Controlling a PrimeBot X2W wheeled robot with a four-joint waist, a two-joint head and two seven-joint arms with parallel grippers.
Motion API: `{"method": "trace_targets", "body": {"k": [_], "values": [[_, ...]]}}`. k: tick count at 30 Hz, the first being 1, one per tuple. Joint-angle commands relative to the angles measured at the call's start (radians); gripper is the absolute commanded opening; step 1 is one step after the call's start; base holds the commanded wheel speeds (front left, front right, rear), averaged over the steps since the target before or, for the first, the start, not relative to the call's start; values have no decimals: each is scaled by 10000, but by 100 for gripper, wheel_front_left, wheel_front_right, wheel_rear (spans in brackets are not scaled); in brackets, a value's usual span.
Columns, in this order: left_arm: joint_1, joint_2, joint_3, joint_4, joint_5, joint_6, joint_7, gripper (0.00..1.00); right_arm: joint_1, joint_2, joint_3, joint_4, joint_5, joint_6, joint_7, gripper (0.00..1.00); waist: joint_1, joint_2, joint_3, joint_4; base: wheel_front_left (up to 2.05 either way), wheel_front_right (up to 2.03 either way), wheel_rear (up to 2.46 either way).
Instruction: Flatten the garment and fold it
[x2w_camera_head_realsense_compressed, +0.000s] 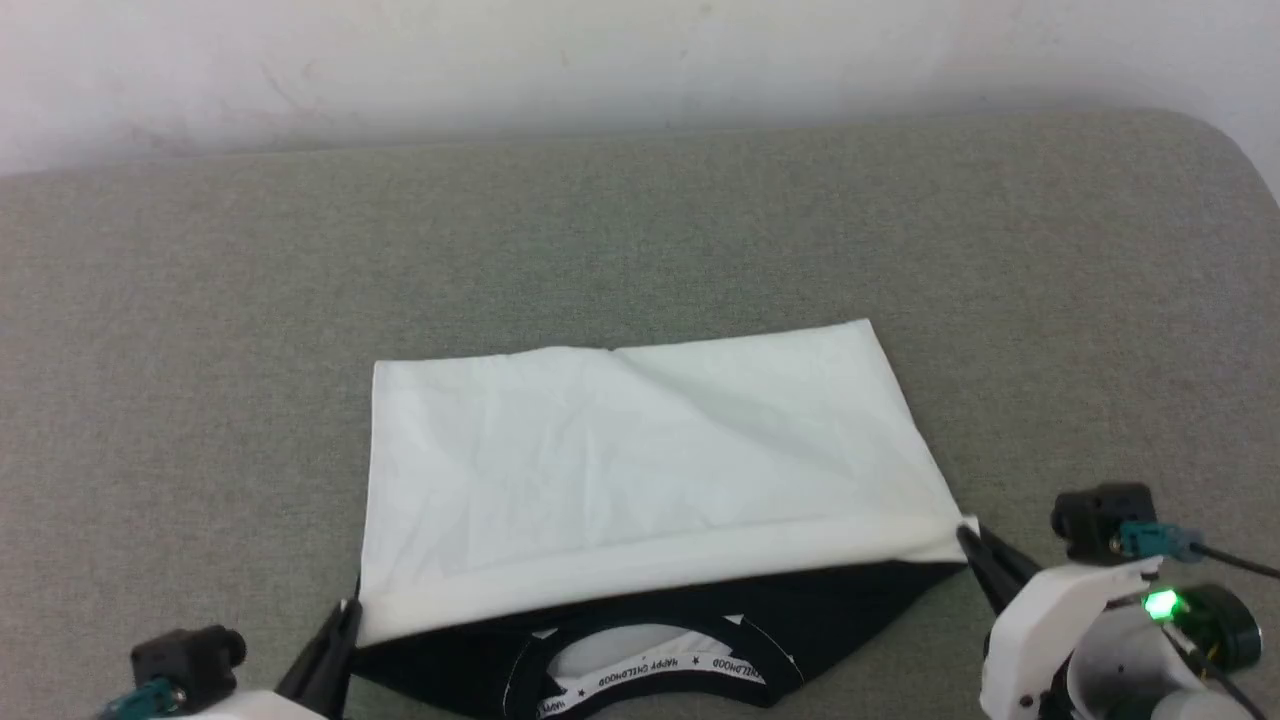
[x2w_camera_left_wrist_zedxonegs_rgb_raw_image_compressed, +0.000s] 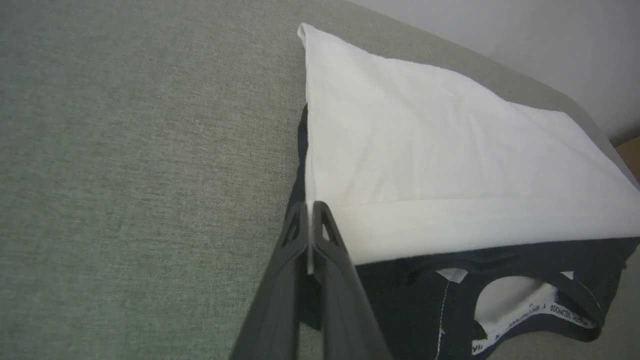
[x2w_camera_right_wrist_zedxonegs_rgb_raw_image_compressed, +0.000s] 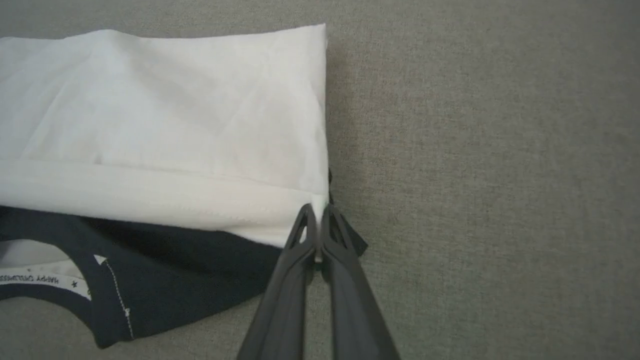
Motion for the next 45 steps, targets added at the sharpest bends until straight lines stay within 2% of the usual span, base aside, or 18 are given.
{"method": "trace_targets", "body": {"k": [1, 10, 11, 12, 13, 18, 22, 26, 30, 35, 39, 45], "values": [[134, -23, -61, 190, -37, -61, -46, 0, 233, 92, -134, 61, -137, -21, 109, 0, 1, -1, -63, 51, 0, 0, 0], [160, -310, -488, 1409, -34, -320, -422, 0, 978, 561, -233, 576, -171, -21, 578, 0, 1, -1, -225, 104, 0, 0, 0], [140, -335, -521, 1519, -28, -341, -474, 23, 1031, 593, -222, 634, -124, -21, 628, 5, 1, -1, -251, 108, 0, 0, 0], [121, -371, -535, 1615, -29, -350, -547, 67, 1076, 616, -199, 665, -101, -21, 637, 49, 1, -1, -285, 118, 0, 0, 0], [110, -390, -554, 1698, -14, -357, -614, 100, 1137, 636, -215, 712, -74, -21, 688, 100, 1, -1, -322, 127, 0, 0, 0], [54, -387, -492, 1845, 171, -247, -1018, 100, 1348, 685, -372, 714, -98, -21, 670, 100, 1, -1, -515, 170, 0, 0, 0], [-78, -316, -339, 1852, 567, -119, -1897, 100, 1535, 709, -676, 529, -168, -21, 544, 100, 1, -1, -703, 231, 0, 0, 0], [-411, -346, -229, 1683, 1220, 151, -3217, 100, 1425, 719, -1069, 127, 239, -21, -533, 100, 1, -1, -882, 313, 0, 0, 0], [-959, -510, -169, 1548, 1727, 299, -3911, 100, 1128, 721, -1426, 145, 672, -21, -1743, 100, 1, -1, -945, 361, 0, 0, 0], [-1703, -700, -82, 1560, 2340, 267, -4082, 100, 523, 722, -1393, 754, 936, -21, -2387, 100, 1, -1, -938, 373, 0, 0, 0], [-2247, -898, 91, 1513, 2782, 49, -4091, 100, -160, 723, -1169, 1518, 1282, -21, -2499, 100, 1, -1, -883, 357, 0, 0, 0], [-2863, -1246, 394, 1745, 3223, -187, -4093, 100, -1221, 723, -582, 3179, 1681, -21, -1666, 100, 1, -1, -840, 276, 0, 0, 0]]}}
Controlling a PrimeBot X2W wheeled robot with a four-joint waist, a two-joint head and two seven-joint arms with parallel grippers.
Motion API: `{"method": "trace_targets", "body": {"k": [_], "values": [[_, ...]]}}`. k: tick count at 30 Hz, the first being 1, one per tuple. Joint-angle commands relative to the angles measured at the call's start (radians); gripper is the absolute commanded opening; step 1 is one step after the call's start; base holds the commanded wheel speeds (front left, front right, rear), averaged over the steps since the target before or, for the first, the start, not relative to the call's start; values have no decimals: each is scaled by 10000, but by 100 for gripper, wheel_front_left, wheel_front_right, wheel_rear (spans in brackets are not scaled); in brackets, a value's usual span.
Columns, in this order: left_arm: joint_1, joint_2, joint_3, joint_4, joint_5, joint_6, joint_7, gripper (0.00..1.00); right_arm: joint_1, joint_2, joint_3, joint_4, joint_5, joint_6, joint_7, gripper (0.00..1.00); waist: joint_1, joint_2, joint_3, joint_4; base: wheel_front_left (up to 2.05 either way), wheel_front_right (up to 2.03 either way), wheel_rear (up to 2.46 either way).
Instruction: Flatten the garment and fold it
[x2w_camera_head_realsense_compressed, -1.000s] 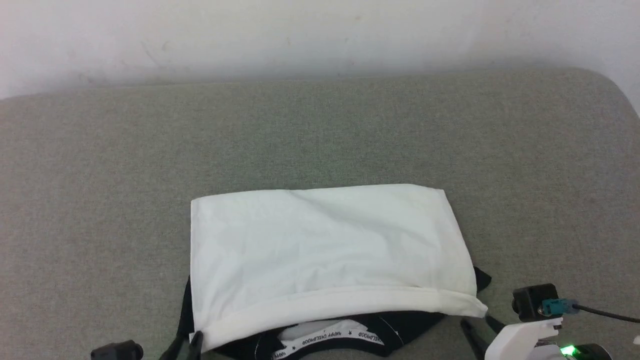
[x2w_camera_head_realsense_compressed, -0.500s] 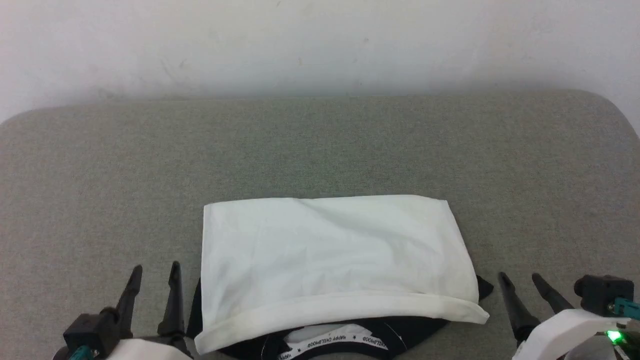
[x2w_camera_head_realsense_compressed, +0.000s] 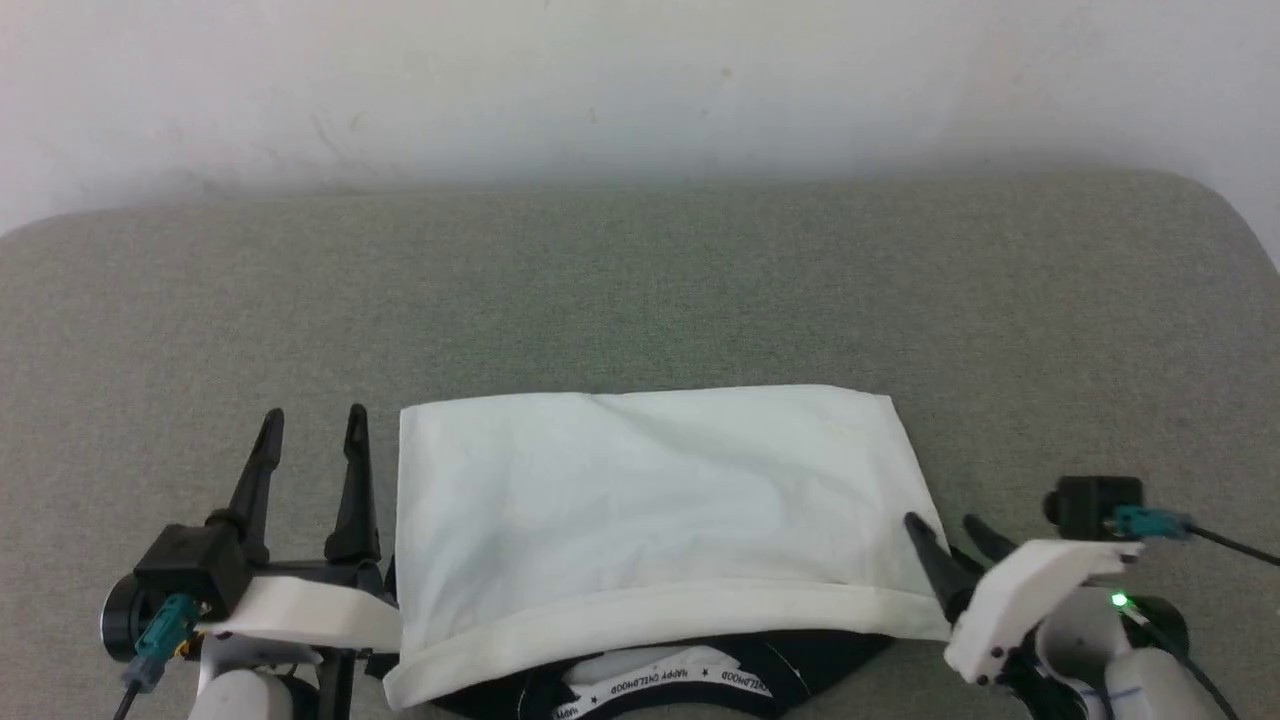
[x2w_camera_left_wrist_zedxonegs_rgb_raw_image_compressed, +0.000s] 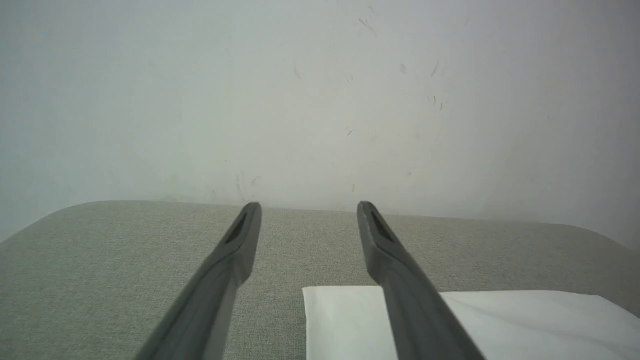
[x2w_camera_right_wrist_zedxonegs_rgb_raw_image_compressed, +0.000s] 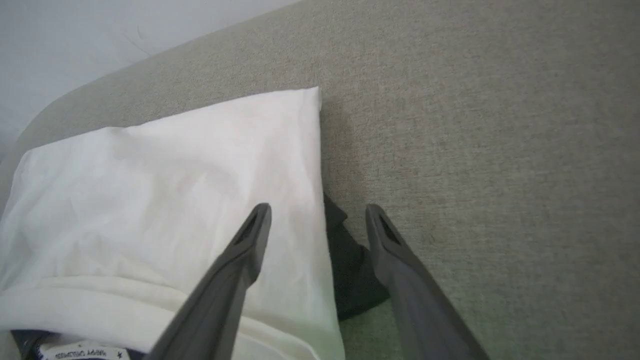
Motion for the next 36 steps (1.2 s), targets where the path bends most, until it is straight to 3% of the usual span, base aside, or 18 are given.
{"method": "trace_targets", "body": {"k": [1, 14, 15, 16, 19, 20, 28, 36], "values": [[-174, -68, 67, 54, 112, -59, -45, 100, -261, 31, 98, 217, 77, -9, 141, 100, 0, -1, 18, -28, 0, 0, 0], [-477, -491, 522, 276, 623, -402, -46, 100, -1862, 31, 665, 2817, -241, -9, 2039, 100, 0, -1, 164, 29, 0, 0, 0], [-472, -506, 546, 303, 651, -420, -46, 100, -1884, 31, 731, 2939, -144, -9, 2192, 84, 0, -1, 157, 37, 0, 0, 0], [-461, -521, 566, 337, 673, -439, -46, 100, -1897, 31, 792, 3043, -34, -9, 2332, 47, 0, -1, 150, 42, 0, 0, 0], [-429, -571, 611, 402, 721, -494, -47, 100, -1903, 31, 1027, 3170, 414, -9, 2569, 4, 0, -1, 136, 51, 0, 0, 0], [-415, -589, 626, 415, 732, -509, -47, 100, -1905, 31, 1087, 3161, 542, -9, 2534, 0, 0, -1, 135, 48, 0, 0, 0], [-274, -746, 813, 356, 766, -572, -47, 100, -1954, 31, 672, 2986, 294, -9, 1546, 0, 0, -1, 106, -87, 0, 0, 0], [-70, -859, 885, 237, 823, -637, -47, 100, -1285, 32, -1189, 2099, -893, -9, 1228, 0, 0, -1, 108, -178, 0, 0, 0]]}}
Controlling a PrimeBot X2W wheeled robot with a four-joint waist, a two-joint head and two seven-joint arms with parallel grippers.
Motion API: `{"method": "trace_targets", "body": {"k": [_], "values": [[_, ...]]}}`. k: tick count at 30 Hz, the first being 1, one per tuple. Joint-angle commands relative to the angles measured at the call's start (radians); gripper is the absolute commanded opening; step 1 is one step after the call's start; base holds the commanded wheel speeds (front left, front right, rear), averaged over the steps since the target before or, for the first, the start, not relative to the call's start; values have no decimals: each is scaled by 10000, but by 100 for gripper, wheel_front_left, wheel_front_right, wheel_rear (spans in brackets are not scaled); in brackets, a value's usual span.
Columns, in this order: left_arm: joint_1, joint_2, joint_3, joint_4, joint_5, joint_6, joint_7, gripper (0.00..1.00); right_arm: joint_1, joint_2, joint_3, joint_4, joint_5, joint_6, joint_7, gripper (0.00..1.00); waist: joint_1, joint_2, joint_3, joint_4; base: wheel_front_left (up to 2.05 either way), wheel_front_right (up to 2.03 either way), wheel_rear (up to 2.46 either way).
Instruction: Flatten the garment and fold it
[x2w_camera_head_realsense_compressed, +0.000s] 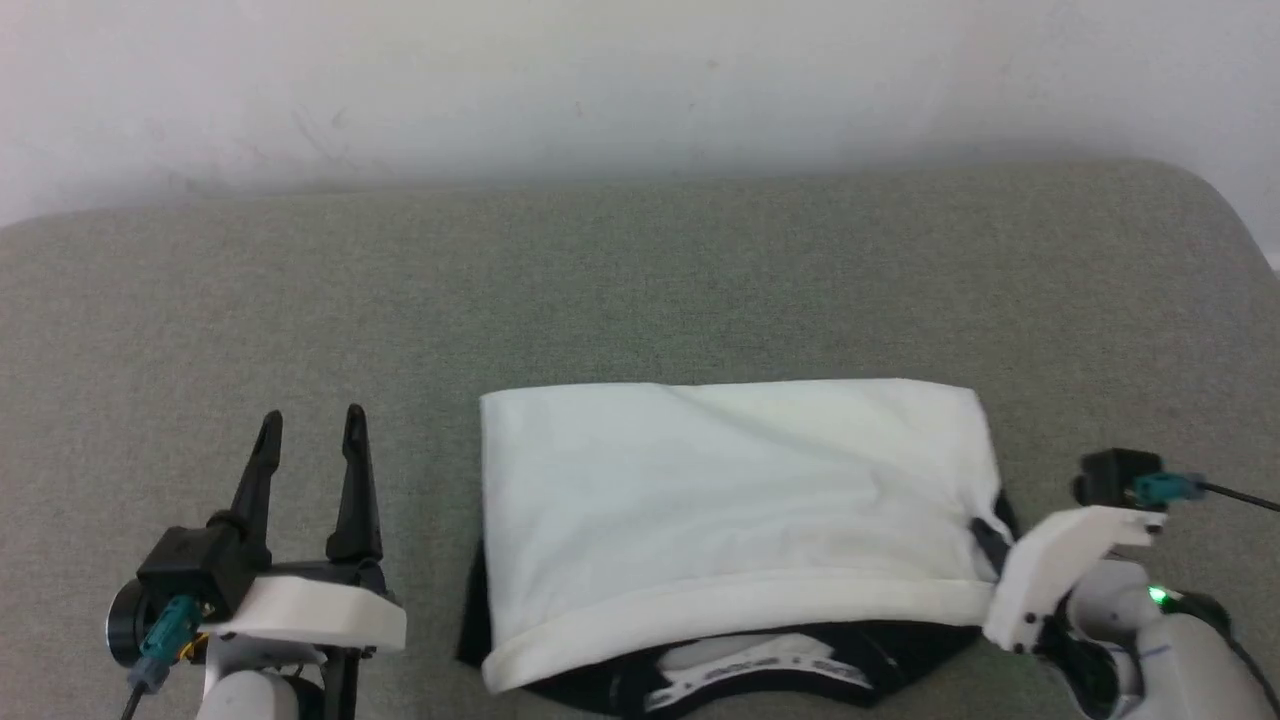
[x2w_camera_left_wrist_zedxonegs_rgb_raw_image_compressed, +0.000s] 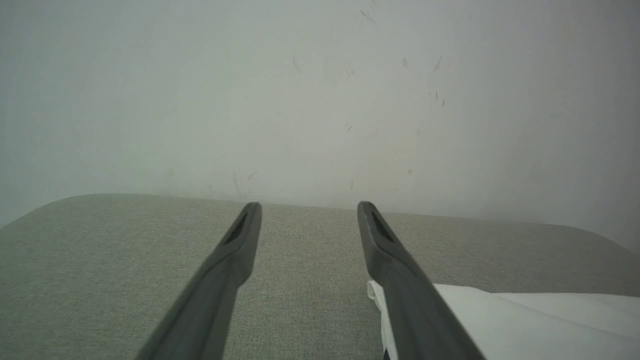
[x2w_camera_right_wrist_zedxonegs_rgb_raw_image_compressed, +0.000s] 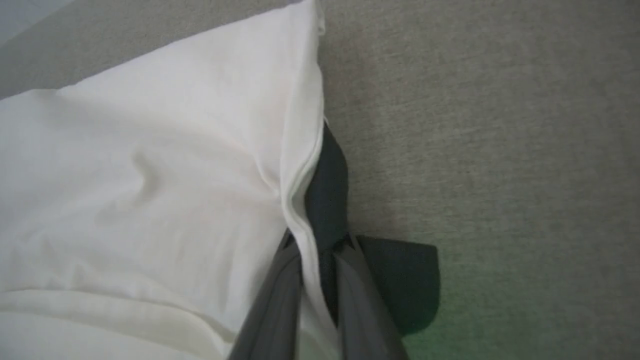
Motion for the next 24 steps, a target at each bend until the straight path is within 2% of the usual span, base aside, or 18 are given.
{"method": "trace_targets", "body": {"k": [1, 6, 11, 20, 24], "values": [[136, -67, 32, -57, 83, -91, -47, 100, 265, -87, -391, -257, -343, -25, 8, 0, -1, -1, 1, -7, 0, 0, 0], [193, -121, 36, -90, 122, -124, -47, 100, 935, -87, -1332, -1408, -1029, -25, 270, 0, -1, -1, -15, -17, 0, 0, 0], [258, -159, 47, -88, 179, -146, -47, 100, 1289, -87, -1198, -2815, -1175, -25, 392, 0, -1, -1, -88, -51, 0, 0, 0], [254, -201, -105, -29, 272, -215, -47, 100, 1641, -87, 912, -5893, -576, -25, 1448, 0, -1, -1, -195, 102, 0, 0, 0], [235, -214, -148, -13, 285, -236, -47, 100, 1350, -87, 2304, -6560, -569, -25, 1766, 0, -1, -1, -138, 174, 0, 0, 0]]}}
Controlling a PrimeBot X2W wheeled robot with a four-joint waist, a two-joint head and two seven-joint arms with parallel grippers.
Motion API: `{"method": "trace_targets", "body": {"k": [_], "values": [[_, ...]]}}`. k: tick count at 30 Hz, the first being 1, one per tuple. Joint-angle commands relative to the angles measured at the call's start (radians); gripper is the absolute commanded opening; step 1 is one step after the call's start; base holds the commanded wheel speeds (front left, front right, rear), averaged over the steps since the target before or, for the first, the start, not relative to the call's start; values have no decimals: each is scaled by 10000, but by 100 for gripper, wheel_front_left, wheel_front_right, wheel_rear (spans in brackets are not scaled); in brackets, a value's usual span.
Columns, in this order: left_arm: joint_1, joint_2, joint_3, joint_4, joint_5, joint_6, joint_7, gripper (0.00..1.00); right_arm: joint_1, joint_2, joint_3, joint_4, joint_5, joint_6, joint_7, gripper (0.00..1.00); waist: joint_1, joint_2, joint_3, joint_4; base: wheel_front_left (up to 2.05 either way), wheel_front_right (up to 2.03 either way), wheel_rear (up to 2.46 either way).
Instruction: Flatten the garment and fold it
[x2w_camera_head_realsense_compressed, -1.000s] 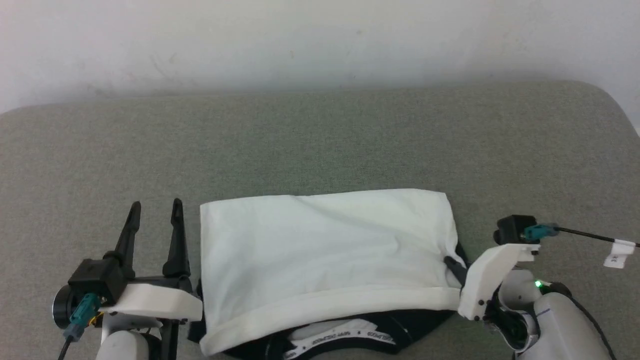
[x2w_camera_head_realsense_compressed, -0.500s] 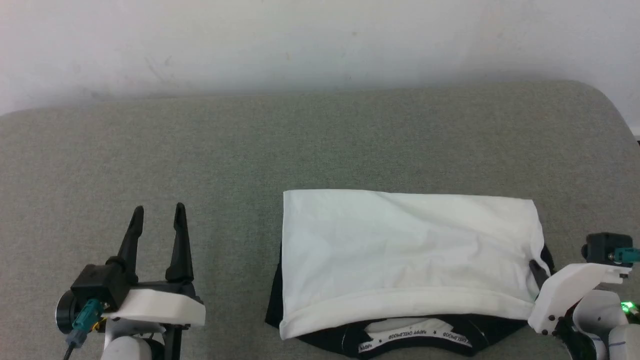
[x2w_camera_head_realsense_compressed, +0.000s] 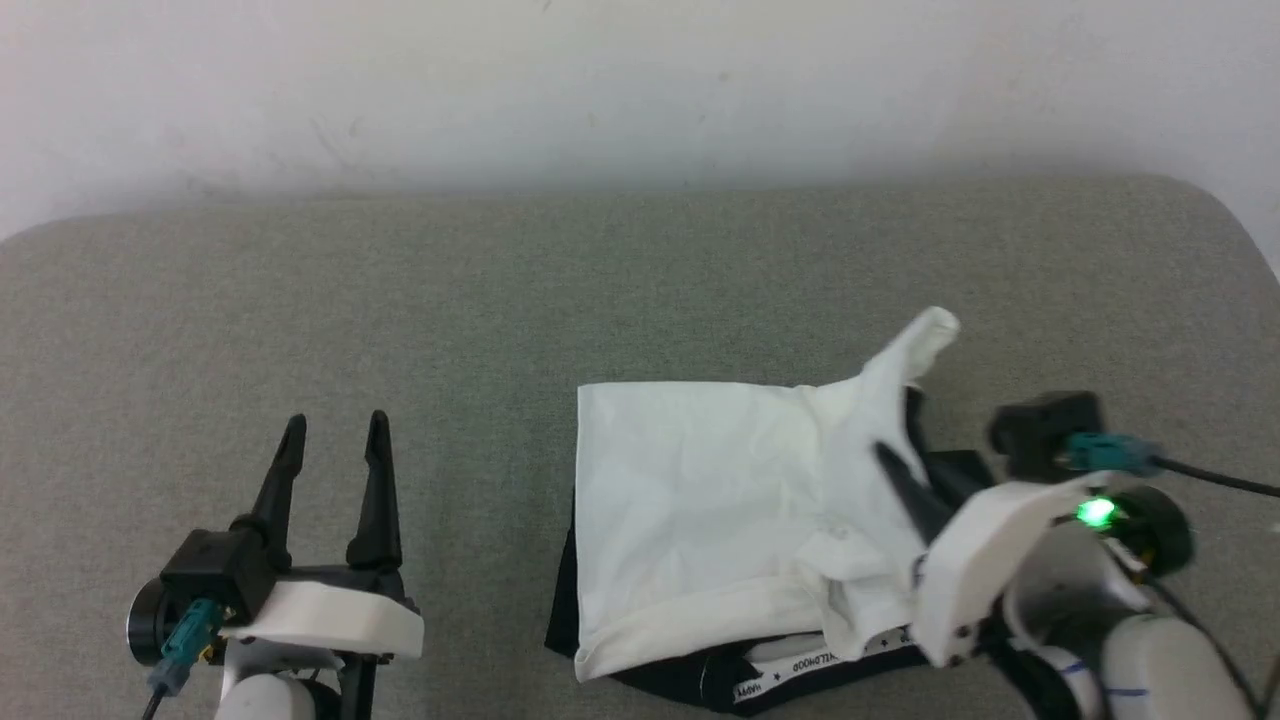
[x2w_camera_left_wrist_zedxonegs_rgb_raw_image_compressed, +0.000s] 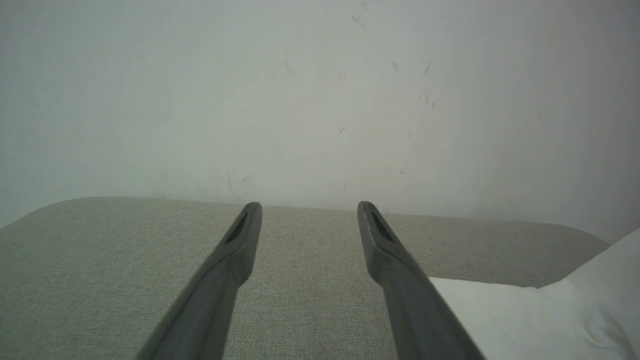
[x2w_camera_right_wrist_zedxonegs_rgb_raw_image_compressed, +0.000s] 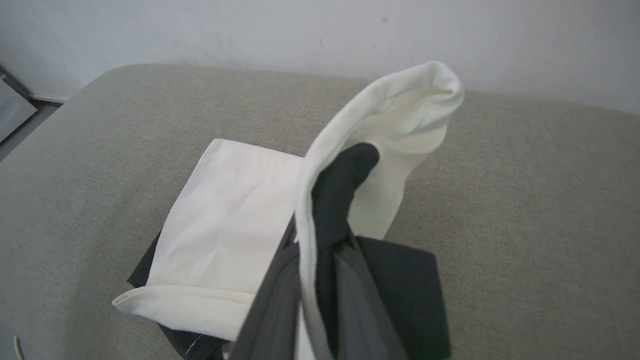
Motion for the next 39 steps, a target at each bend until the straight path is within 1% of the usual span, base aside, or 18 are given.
{"method": "trace_targets", "body": {"k": [1, 4, 5, 9, 16, 21, 22, 23, 24, 28, 32, 36, 39], "values": [[94, -42, -43, 27, 108, -71, -47, 100, -305, 7, 551, -52, -38, -9, 95, 0, 0, -1, 76, 72, 0, 0, 0], [-55, -59, -126, 26, 94, -88, -47, 100, -821, 7, 1551, 251, -76, -9, 181, 0, 0, -1, 213, 241, 0, 0, 0], [-55, -59, -126, 26, 94, -88, -47, 100, -821, 7, 1551, 251, -76, -9, 181, 0, 0, -1, 213, 241, 0, 0, 0], [-263, -74, -175, -2, 77, -110, -47, 100, -1647, 7, 2771, 1044, -126, -9, 124, 0, 0, -1, 446, 473, 0, 0, 0], [-588, -97, -110, 7, 42, -128, -47, 100, -2951, 7, 4417, 3154, 295, -9, -24, 0, 0, -1, 898, 819, 0, 0, 0], [-756, -116, -136, 32, 54, -146, -47, 100, -3582, 7, 5100, 4499, 742, -9, -118, 0, 0, -1, 1119, 922, 0, 0, 0], [-775, -120, -139, 42, 55, -148, -47, 100, -3664, 7, 5173, 4674, 892, -9, -170, 29, 0, -1, 1140, 926, 0, 0, 0], [-789, -123, -142, 53, 55, -150, -47, 100, -3751, 7, 5224, 4825, 1015, -9, -255, 90, 0, -1, 1158, 928, 0, 0, 0], [-802, -126, -144, 65, 56, -152, -47, 100, -3824, 7, 5238, 4944, 1146, -9, -374, 100, 0, -1, 1171, 925, 0, 0, 0], [-798, -136, -117, 111, 55, -158, -47, 100, -3954, 7, 5212, 5004, 1955, -9, -1123, 100, 0, -1, 1122, 841, 0, 0, 0], [-720, -140, -23, 127, 81, -167, -47, 100, -3906, 7, 4787, 4380, 2752, -9, -2607, 100, 0, -1, 971, 656, 0, 0, 0], [-608, -129, 105, 95, 142, -183, -47, 100, -3579, 7, 3784, 3601, 2934, -9, -4281, 100, 0, -1, 768, 417, 0, 0, 0], [-515, -122, 161, 65, 187, -198, -47, 100, -3035, 7, 2749, 3132, 2842, -9, -5207, 100, 0, -1, 599, 268, 0, 0, 0]]}}
